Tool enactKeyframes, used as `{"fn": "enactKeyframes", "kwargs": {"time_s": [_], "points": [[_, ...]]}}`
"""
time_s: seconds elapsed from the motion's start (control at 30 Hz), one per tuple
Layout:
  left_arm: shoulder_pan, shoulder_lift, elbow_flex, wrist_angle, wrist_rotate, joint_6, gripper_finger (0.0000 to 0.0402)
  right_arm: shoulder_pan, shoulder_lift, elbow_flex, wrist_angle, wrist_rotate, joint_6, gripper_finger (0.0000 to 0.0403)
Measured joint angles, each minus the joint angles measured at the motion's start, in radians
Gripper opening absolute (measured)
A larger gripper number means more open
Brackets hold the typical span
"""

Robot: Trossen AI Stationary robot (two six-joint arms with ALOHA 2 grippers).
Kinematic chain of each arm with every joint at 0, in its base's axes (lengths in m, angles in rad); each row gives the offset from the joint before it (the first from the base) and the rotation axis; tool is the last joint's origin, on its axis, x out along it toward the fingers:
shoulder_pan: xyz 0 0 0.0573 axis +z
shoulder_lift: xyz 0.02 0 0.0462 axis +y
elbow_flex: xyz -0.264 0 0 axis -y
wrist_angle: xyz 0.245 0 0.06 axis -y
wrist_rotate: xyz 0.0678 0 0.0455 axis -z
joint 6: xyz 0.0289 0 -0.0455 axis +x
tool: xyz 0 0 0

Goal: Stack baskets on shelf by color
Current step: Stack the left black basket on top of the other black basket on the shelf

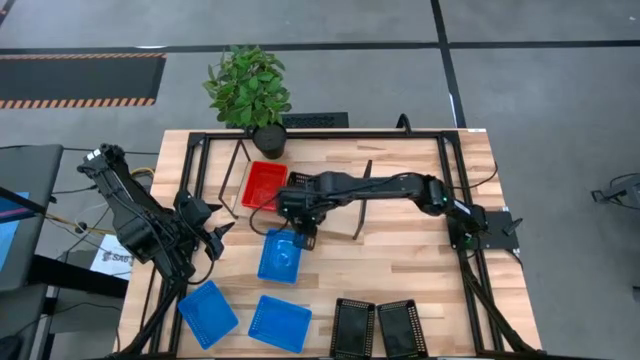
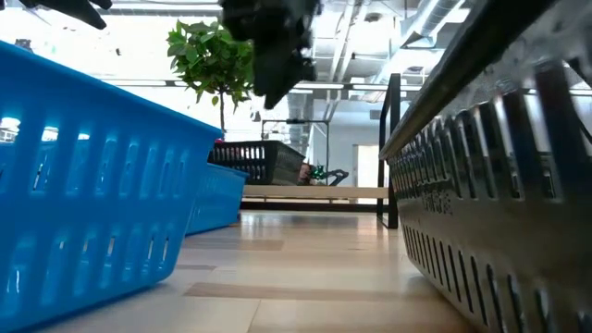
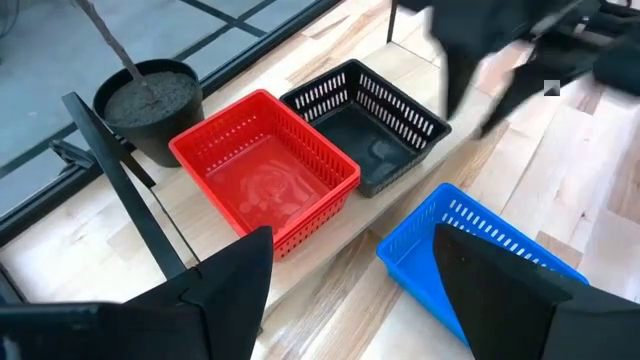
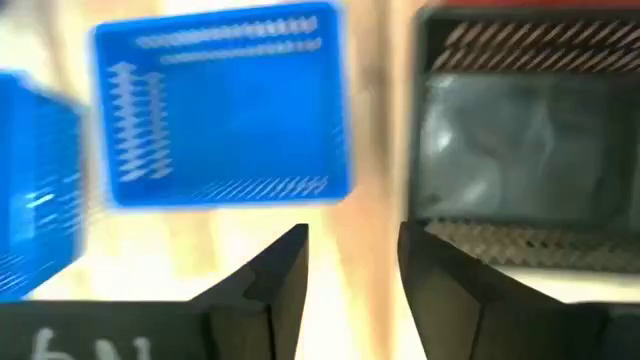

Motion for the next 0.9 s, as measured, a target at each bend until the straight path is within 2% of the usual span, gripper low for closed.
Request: {"fn": "enactKeyframes", "kwargs": {"time_s": [0.17, 0.3, 0.4, 0.63, 0.77, 0.9], "points": [[0.0, 0.0, 0.0, 0.0, 0.0, 0.0, 0.0265, 0.078, -0.033, 0.017, -0.146, -0.058, 0.121, 0.0196], [0.0, 0.0, 0.0, 0.0, 0.0, 0.0, 0.0265, 0.201, -0.042, 0.019, -0.251, -0.07, 0.232, 0.0199], [0.0, 0.0, 0.0, 0.001, 0.0, 0.001, 0.0265, 0.309, -0.038, 0.004, -0.262, -0.07, 0.342, 0.0196], [0.0, 0.0, 0.0, 0.009, -0.001, 0.033, 0.0265, 0.544, -0.041, -0.043, -0.116, -0.061, 0.608, 0.0188], [0.0, 0.0, 0.0, 0.01, -0.012, 0.034, 0.0265, 0.631, -0.041, -0.081, 0.042, 0.014, 0.664, 0.0185], [0.0, 0.0, 0.0, 0.01, -0.014, 0.039, 0.0265, 0.675, -0.041, -0.147, 0.213, 0.025, 0.671, 0.0184]]}}
